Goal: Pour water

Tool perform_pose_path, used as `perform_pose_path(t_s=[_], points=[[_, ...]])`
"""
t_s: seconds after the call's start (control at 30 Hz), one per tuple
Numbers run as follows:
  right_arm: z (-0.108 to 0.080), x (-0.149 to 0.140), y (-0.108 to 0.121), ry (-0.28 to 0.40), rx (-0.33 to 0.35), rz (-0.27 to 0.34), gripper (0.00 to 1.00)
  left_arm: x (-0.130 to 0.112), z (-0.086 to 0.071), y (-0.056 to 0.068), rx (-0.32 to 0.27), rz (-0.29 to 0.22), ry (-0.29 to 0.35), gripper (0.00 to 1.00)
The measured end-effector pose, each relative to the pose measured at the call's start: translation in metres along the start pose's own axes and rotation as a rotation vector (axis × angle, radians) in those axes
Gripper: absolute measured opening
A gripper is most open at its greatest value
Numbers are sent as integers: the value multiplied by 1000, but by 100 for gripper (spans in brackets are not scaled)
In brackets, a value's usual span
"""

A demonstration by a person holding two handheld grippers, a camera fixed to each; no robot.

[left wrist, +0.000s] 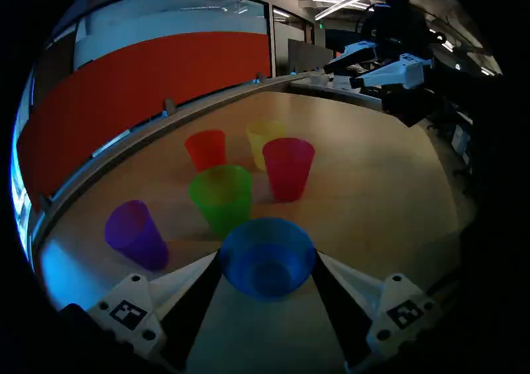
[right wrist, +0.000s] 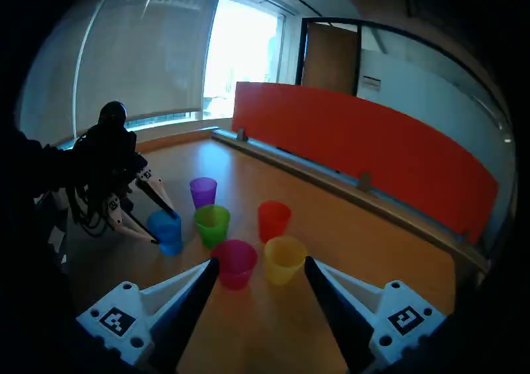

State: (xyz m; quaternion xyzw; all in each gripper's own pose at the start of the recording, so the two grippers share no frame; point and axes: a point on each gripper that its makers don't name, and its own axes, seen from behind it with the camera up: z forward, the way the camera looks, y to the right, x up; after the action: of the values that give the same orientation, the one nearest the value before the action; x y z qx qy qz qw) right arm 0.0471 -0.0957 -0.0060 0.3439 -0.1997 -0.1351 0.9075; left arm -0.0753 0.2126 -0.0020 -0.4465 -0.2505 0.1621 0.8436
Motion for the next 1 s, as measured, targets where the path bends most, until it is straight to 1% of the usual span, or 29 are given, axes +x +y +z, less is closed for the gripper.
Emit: perform_pose_path(t_s=[0.37,0.77,0.87,1.0], points=[[2,-3,0,1,3,5,100,0,1,-2,15,20,2,89],[3,-5,1,0,2,14,100,1,2,-1,19,15,-3,89],[4,-4,0,3,4,15,100,0,1,0,15,9,-6,89],[5,-2,-2,4,7,14,100,0,-1,4,5,12,-6,89]])
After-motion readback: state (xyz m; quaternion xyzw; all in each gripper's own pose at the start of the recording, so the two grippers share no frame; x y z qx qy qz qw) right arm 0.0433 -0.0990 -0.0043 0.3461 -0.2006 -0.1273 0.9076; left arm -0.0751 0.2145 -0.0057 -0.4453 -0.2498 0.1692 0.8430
